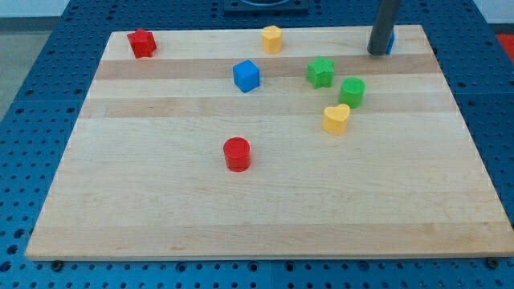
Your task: Move your arm closer to the blue cube
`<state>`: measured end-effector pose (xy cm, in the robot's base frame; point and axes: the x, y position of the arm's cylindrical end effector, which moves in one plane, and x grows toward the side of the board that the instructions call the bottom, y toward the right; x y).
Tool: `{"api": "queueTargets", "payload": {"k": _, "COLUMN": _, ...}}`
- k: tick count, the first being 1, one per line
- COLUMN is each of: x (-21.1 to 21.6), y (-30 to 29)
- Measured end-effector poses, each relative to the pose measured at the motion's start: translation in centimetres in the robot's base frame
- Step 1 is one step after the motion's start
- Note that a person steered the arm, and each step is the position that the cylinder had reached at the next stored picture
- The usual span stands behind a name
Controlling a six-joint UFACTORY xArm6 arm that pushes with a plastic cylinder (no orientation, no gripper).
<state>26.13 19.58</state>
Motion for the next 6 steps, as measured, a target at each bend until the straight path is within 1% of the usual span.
{"api": "queueTargets", "payload": {"k": 1, "x": 0.3, "y": -0.5}}
{"api": "queueTargets", "payload": {"k": 2, "x": 1.2, "y": -3.2}}
{"api": "queueTargets", "payload": {"k": 5, "x": 1.5, "y": -15.6}}
{"api": "queueTargets", "payload": {"k": 6, "x": 3.1, "y": -18.3}}
